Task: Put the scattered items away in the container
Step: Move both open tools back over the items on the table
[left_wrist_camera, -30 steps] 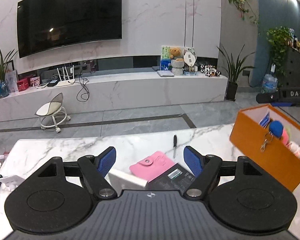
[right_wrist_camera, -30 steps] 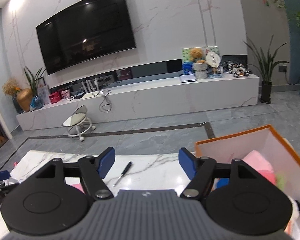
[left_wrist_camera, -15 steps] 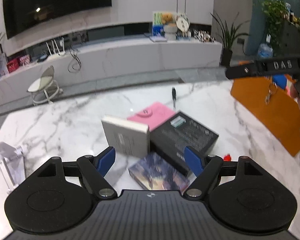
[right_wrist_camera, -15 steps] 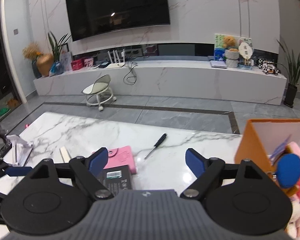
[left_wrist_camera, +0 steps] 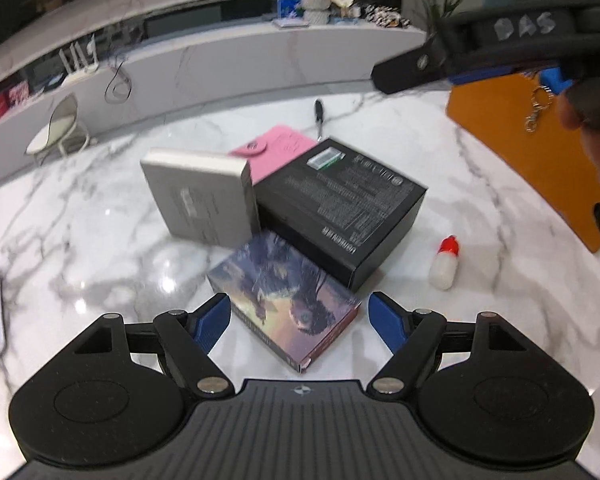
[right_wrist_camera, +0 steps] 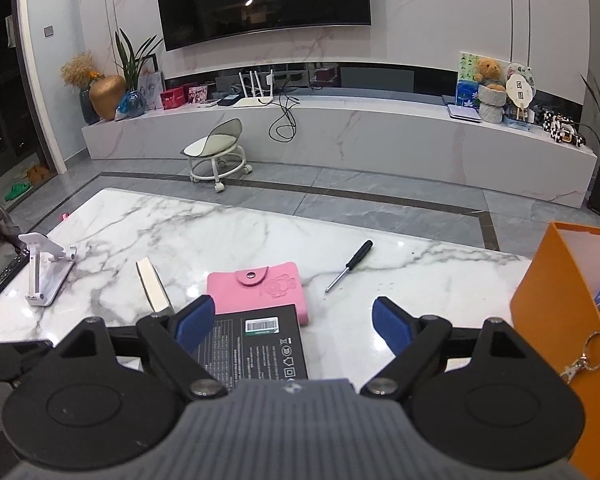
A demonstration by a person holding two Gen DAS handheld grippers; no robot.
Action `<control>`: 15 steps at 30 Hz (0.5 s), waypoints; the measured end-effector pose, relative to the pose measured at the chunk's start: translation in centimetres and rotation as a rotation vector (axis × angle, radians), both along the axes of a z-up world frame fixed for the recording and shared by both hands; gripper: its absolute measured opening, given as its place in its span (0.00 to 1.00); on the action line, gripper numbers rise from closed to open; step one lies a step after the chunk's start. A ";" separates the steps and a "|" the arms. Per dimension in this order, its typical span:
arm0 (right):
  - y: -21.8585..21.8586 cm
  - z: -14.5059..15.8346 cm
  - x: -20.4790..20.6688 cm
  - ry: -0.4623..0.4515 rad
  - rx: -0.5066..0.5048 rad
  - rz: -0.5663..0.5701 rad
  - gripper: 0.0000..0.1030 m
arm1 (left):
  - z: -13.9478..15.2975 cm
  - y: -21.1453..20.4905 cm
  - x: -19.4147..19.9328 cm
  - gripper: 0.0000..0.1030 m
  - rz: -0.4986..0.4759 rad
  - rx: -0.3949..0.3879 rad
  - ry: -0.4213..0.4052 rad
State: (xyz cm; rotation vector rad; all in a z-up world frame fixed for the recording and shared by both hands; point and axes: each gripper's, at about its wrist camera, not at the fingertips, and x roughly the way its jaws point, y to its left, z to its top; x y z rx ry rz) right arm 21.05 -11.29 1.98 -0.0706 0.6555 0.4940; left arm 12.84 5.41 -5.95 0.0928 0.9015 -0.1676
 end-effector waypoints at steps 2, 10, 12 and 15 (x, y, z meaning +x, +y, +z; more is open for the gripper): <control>0.1 0.0 0.0 0.003 0.001 -0.001 0.85 | -0.6 0.0 0.2 0.87 0.018 -0.014 0.023; 0.8 -0.7 0.2 0.019 -0.010 0.010 0.85 | -1.8 0.0 1.1 0.89 0.132 -0.063 0.049; 1.2 -1.3 0.4 0.033 -0.022 0.014 0.85 | -1.9 0.0 1.2 0.90 0.140 -0.062 0.046; 2.0 -2.4 0.5 0.064 -0.041 0.036 0.85 | -1.9 0.4 1.1 0.91 0.140 -0.069 0.042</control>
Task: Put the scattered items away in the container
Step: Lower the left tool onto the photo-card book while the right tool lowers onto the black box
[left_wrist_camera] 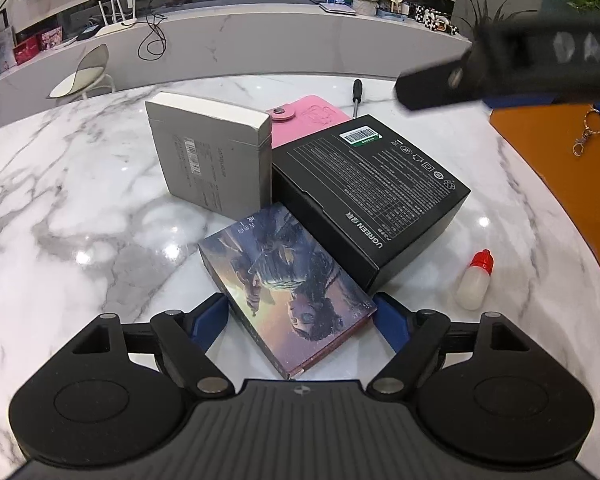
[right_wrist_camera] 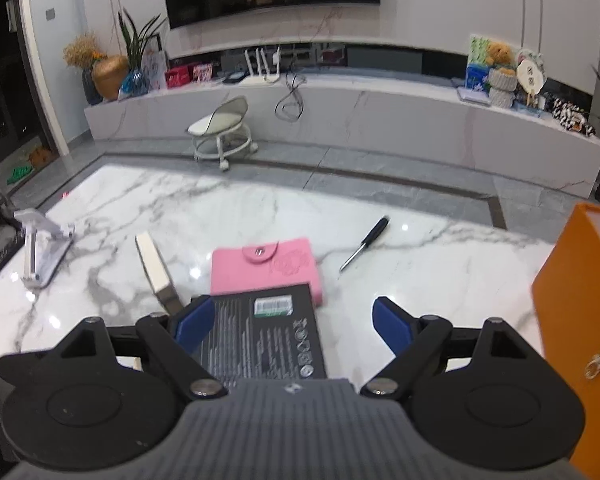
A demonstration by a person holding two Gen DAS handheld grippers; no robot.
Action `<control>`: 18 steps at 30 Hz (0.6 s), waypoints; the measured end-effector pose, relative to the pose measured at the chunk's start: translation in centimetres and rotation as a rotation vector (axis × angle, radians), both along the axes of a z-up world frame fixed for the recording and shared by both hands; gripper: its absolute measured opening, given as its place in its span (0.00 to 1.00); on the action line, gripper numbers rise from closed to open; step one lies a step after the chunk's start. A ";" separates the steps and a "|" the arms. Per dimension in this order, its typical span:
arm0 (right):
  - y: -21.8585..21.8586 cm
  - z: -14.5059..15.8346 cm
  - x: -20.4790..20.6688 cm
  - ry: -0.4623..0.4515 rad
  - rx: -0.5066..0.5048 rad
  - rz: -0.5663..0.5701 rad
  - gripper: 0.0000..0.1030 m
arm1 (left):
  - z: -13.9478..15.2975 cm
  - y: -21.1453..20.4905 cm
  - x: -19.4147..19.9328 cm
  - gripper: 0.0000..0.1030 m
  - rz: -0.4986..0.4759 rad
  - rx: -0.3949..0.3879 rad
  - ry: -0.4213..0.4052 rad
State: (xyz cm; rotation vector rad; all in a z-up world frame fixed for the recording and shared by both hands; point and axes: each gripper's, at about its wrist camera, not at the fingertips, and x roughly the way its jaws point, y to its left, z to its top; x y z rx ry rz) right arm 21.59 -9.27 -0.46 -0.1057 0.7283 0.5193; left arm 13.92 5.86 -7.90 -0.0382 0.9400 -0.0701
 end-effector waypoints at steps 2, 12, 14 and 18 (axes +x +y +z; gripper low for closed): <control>0.7 -0.7 -0.2 0.016 -0.018 0.024 0.85 | 0.1 0.5 -0.1 0.91 0.013 0.001 0.007; 2.3 -2.0 -0.9 0.006 -0.070 0.067 0.87 | 0.3 2.9 -0.2 0.91 0.063 -0.003 0.037; 2.3 -1.9 -0.8 0.010 -0.066 0.067 0.88 | 0.4 2.9 -0.2 0.91 0.061 -0.001 0.037; 2.6 -2.9 -0.6 0.046 -0.105 0.082 0.91 | 0.4 3.0 -0.2 0.91 0.061 -0.002 0.037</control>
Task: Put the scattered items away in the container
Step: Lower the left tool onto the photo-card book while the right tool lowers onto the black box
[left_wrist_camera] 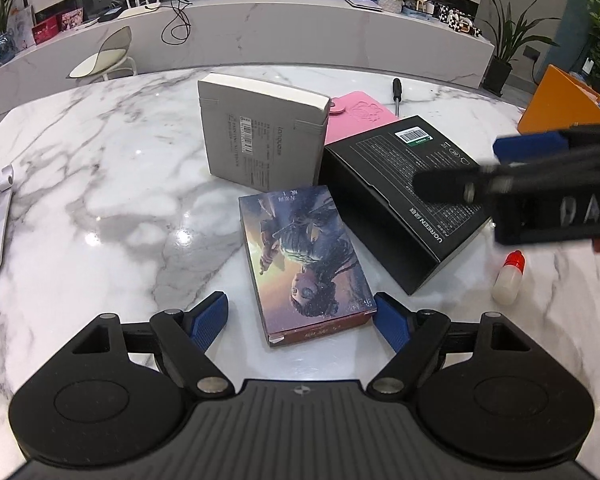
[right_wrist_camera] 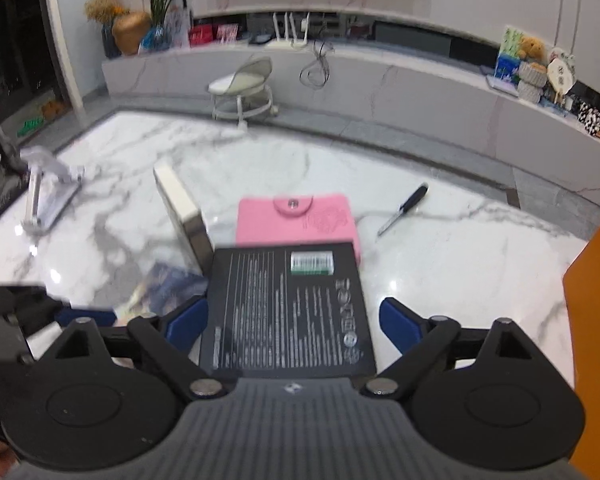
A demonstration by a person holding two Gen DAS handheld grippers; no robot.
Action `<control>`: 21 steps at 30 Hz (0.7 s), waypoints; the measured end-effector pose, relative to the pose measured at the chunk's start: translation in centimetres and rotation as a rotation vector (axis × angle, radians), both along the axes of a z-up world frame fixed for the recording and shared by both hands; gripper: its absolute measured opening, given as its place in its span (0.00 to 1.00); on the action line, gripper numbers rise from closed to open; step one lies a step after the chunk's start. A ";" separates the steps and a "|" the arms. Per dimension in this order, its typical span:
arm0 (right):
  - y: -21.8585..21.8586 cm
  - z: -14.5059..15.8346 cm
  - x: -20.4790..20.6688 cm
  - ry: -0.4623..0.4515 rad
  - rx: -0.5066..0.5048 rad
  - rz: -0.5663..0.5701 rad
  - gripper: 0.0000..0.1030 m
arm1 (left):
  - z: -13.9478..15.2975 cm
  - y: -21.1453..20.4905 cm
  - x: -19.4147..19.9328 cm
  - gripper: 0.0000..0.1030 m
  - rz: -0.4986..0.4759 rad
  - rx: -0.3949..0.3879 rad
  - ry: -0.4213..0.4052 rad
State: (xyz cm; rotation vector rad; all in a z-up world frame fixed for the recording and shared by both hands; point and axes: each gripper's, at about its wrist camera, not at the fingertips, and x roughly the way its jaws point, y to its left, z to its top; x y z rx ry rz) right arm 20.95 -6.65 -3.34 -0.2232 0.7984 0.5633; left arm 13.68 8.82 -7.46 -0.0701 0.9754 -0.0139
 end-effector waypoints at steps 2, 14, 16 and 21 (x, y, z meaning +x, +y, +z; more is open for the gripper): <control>0.3 -0.5 -0.2 0.004 -0.026 0.013 0.91 | 0.0 0.1 0.0 0.91 0.005 -0.002 0.002; 0.7 -1.2 -0.3 0.015 -0.052 0.033 0.97 | 0.1 1.2 0.4 0.88 -0.020 -0.023 0.010; 0.8 -1.2 -0.3 0.013 -0.058 0.036 0.97 | 0.1 1.4 0.5 0.87 -0.016 -0.002 0.011; 0.8 -1.3 -0.2 0.020 -0.060 0.036 0.98 | -0.1 1.6 0.6 0.87 -0.012 0.031 0.006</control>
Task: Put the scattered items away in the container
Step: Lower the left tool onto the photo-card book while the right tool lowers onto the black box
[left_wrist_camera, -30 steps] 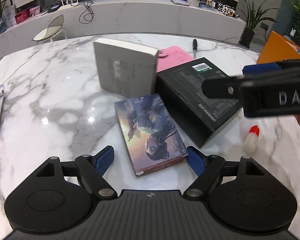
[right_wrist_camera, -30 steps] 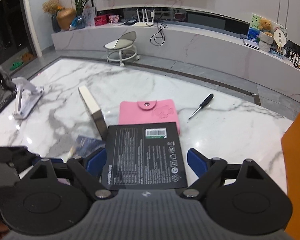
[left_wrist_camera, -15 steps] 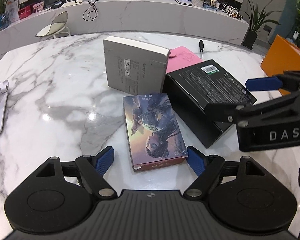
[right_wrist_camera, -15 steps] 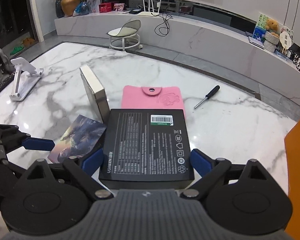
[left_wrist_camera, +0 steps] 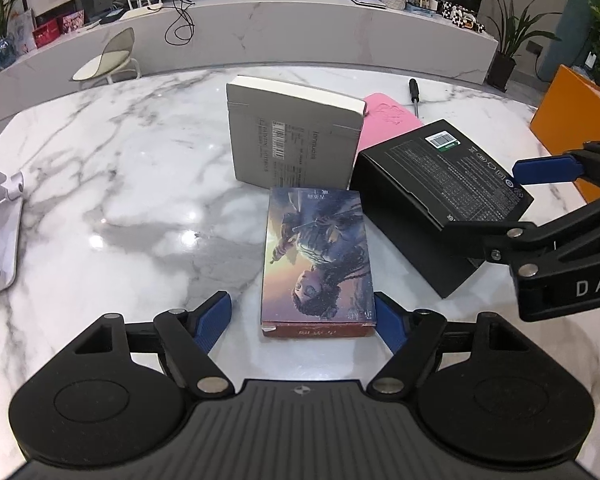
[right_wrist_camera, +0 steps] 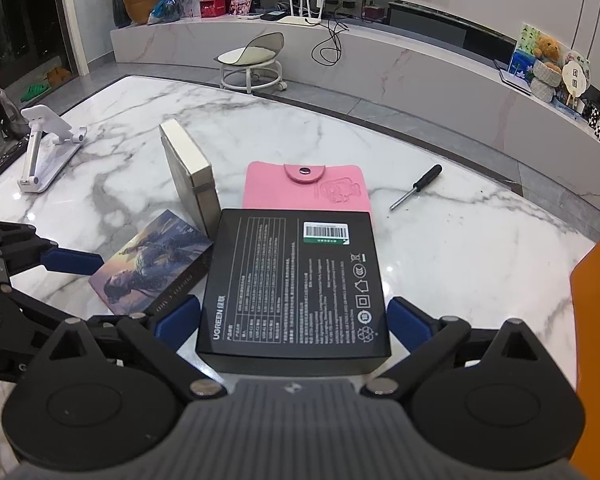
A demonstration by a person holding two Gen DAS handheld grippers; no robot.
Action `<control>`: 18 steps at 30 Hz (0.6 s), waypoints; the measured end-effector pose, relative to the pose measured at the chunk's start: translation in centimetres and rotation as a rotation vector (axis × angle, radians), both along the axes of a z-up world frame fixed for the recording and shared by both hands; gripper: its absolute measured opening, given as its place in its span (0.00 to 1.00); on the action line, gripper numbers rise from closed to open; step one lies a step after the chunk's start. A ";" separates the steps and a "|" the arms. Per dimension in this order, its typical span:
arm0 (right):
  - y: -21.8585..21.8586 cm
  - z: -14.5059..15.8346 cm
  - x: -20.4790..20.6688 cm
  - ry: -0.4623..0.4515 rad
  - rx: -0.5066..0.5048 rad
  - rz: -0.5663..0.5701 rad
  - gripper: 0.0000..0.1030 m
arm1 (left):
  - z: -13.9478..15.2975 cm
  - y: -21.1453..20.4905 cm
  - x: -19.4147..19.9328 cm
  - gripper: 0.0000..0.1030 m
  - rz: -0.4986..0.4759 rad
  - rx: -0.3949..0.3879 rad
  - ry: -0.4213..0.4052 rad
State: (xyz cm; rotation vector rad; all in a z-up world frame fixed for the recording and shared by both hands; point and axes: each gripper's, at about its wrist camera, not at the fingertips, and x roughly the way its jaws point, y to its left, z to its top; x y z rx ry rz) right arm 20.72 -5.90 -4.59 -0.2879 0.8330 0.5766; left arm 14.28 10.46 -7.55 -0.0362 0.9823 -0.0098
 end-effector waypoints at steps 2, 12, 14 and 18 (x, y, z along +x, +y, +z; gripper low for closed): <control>0.1 -0.1 0.0 0.002 -0.005 0.001 0.99 | 0.0 -0.1 0.0 0.87 -0.003 0.010 0.000; 0.3 -0.3 0.0 -0.015 -0.038 0.009 0.99 | -0.1 -0.1 0.1 0.81 -0.030 0.031 -0.007; 0.2 -0.3 0.0 -0.015 -0.032 0.005 0.99 | -0.1 -0.1 0.1 0.81 -0.034 0.033 -0.007; 0.1 -0.4 0.2 -0.022 -0.027 -0.017 0.99 | -0.1 -0.2 0.2 0.81 -0.042 0.044 -0.006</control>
